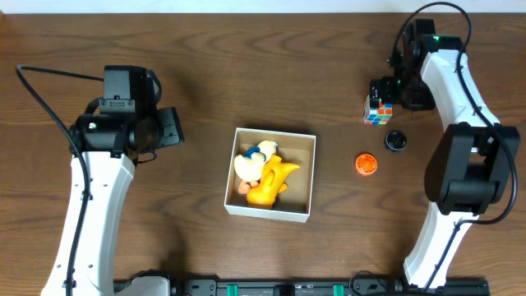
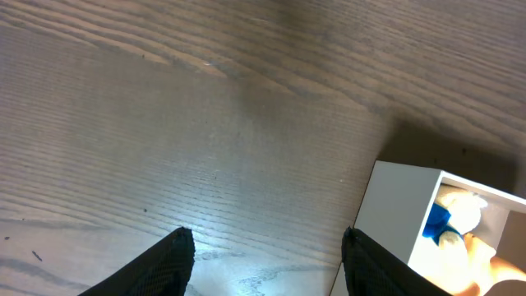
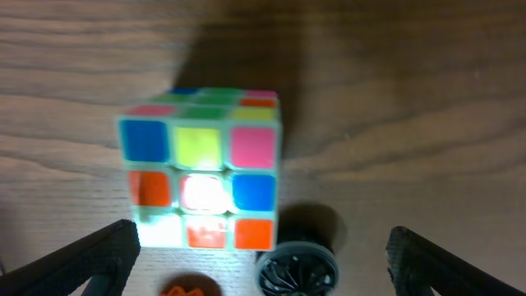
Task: Pack container
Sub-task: 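Reach the right gripper toward the Rubik's cube, then lower the right gripper and grasp the Rubik's cube, then carry the Rubik's cube with the right gripper over the white box, then lower the cube into the box and open the right gripper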
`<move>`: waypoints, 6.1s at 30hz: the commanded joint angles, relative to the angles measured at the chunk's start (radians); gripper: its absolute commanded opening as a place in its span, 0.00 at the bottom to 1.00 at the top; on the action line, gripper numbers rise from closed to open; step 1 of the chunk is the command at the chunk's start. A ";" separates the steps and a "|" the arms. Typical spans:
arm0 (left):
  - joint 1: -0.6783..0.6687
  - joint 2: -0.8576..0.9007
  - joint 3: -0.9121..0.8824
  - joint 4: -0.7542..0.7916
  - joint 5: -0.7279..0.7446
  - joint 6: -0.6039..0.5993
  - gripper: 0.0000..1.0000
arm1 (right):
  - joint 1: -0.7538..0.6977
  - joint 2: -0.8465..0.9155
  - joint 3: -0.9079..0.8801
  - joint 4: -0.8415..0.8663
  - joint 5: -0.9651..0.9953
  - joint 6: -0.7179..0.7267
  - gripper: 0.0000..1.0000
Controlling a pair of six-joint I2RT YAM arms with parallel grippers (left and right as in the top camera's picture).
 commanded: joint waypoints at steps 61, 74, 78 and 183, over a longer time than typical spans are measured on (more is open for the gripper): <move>0.002 0.000 0.018 -0.004 -0.012 0.010 0.60 | 0.039 0.122 0.013 0.050 -0.024 -0.025 0.34; 0.002 0.000 0.018 -0.010 -0.012 0.010 0.60 | 0.100 -0.086 0.013 0.013 0.019 0.046 0.13; 0.002 0.000 0.018 -0.010 -0.012 0.010 0.60 | 0.184 -0.198 0.013 -0.020 0.018 0.126 0.13; 0.002 0.000 0.018 -0.030 -0.012 0.011 0.60 | 0.512 -0.190 -0.265 0.066 0.131 0.628 0.14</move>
